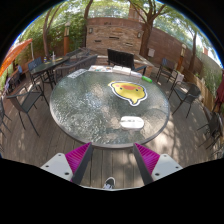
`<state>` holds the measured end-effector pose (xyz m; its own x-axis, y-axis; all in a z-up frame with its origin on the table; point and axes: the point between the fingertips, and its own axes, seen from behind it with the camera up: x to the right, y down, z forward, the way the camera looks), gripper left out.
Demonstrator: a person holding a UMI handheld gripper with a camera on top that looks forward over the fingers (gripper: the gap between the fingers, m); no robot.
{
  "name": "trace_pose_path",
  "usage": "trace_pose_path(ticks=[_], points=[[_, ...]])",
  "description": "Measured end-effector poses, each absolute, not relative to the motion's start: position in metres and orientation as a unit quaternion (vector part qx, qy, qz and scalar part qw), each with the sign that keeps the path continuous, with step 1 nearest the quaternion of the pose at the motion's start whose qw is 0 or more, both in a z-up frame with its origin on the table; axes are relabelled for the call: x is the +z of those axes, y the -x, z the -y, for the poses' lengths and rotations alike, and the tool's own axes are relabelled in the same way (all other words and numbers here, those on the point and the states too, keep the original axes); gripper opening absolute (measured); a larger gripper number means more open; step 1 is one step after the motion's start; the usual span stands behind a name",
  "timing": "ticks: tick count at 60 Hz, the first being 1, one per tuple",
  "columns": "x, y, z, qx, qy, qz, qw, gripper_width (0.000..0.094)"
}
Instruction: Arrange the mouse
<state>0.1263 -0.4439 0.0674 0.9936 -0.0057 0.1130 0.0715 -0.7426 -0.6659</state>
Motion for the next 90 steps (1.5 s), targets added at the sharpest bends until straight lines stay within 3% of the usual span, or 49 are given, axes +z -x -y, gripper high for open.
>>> trace_pose_path(ticks=[13,27,55,60,65,82,90], points=[[0.023,-0.217,0.388,-0.076,0.924,0.019,0.375,0.0860],[-0.004,-0.240,0.339,-0.050,0.921,0.051,0.383,0.0868],[-0.013,-0.261,0.260,-0.035,0.913,0.054,0.402,0.0849],[-0.016,-0.257,0.253,-0.023,0.915,0.052,0.400,0.0775],[-0.021,-0.247,0.254,0.003,0.919,0.041,0.393,0.0592],[-0.019,-0.245,0.260,-0.020,0.929,0.031,0.368,0.0410],[0.013,-0.247,0.263,-0.037,0.922,0.011,0.385,0.0379]])
